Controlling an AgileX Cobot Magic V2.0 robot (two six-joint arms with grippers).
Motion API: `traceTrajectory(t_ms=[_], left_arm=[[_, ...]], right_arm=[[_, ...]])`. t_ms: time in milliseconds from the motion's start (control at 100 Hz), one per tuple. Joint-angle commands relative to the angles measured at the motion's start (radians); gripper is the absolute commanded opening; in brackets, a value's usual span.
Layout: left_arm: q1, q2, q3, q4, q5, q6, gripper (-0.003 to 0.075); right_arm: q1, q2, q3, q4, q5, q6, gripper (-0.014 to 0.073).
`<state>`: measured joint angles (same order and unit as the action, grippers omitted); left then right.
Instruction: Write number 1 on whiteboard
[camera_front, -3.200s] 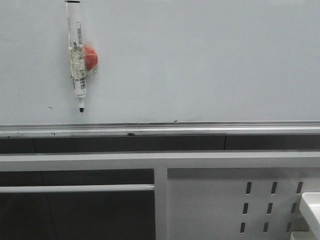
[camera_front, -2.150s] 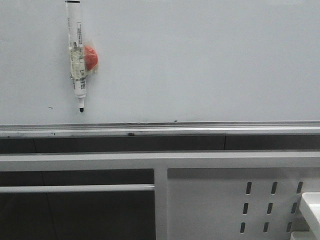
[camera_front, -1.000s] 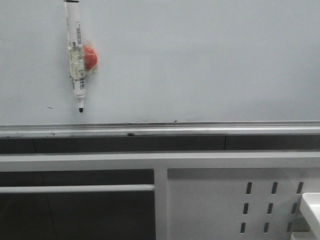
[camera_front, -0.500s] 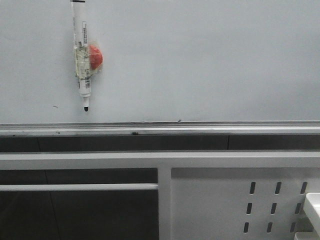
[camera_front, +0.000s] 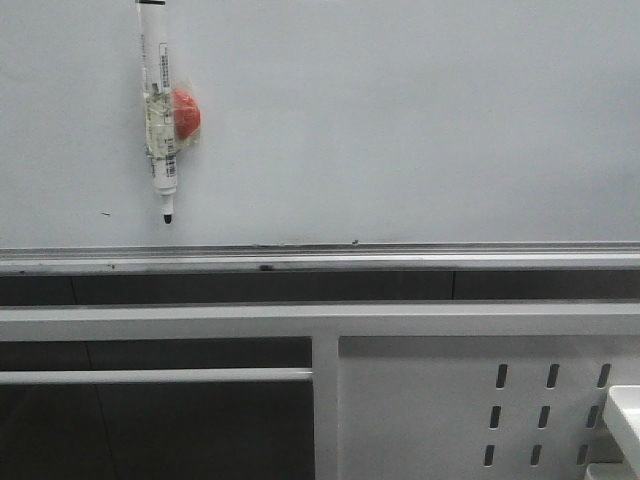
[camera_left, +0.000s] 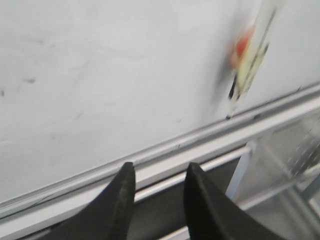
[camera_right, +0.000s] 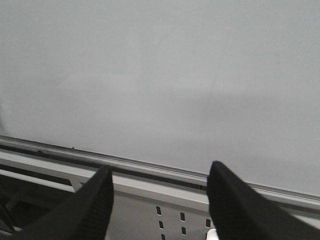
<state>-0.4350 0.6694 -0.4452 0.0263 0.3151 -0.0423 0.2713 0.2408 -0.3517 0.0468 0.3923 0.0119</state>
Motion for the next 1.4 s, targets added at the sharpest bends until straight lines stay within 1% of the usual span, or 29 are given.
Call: traceTrajectory(t_ms=[0,90,140,230,390,490,560,790,990,1060,1230,1390], left_arm=[[-0.008,0.006,-0.004,-0.09,-0.176,-0.017,0.0327],[-0.008,0.027,0.006,-0.122,-0.175,-0.017,0.0404],[-0.01,0.042,0.006,-0.132,-0.168,-0.017,0.0421],[-0.039,0.072,0.006,-0.139,-0.202,-0.017,0.0421],[-0.16,0.144,0.006,-0.139,-0.344,-0.017,0.0421],[-0.23,0.227,0.006,-0.136,-0.426,-0.017,0.0421],[-0.256,0.291,0.006,-0.124,-0.477,-0.017,0.0421],[-0.256,0.457,0.006,-0.158,-0.679,-0.017,0.0421],[-0.256,0.516,0.006,-0.162,-0.846,-0.017,0.0421],[-0.256,0.532,0.004,-0.183,-0.868,-0.017,0.0421],[-0.256,0.572,0.004,-0.231,-0.872,-0.017,0.0421],[-0.256,0.598,0.004,-0.235,-0.89,-0.017,0.0421]], right_arm=[[-0.004,0.016,-0.036,-0.008,-0.075,-0.012,0.0377],[-0.004,0.016,-0.036,-0.008,-0.075,-0.012,0.0377],[-0.004,0.016,-0.036,-0.008,-0.075,-0.012,0.0377],[-0.004,0.016,-0.036,-0.008,-0.075,-0.012,0.0377],[-0.004,0.016,-0.036,-0.008,-0.075,-0.012,0.0377],[-0.004,0.016,-0.036,-0.008,-0.077,-0.012,0.0377],[-0.004,0.016,-0.036,-0.008,-0.077,-0.012,0.0377],[-0.004,0.016,-0.036,-0.008,-0.077,-0.012,0.0377],[-0.004,0.016,-0.036,-0.008,-0.075,-0.012,0.0377],[-0.004,0.016,-0.036,-0.008,-0.075,-0.012,0.0377],[-0.004,0.016,-0.036,-0.008,-0.075,-0.012,0.0377],[-0.004,0.016,-0.036,-0.008,-0.075,-0.012,0.0377]])
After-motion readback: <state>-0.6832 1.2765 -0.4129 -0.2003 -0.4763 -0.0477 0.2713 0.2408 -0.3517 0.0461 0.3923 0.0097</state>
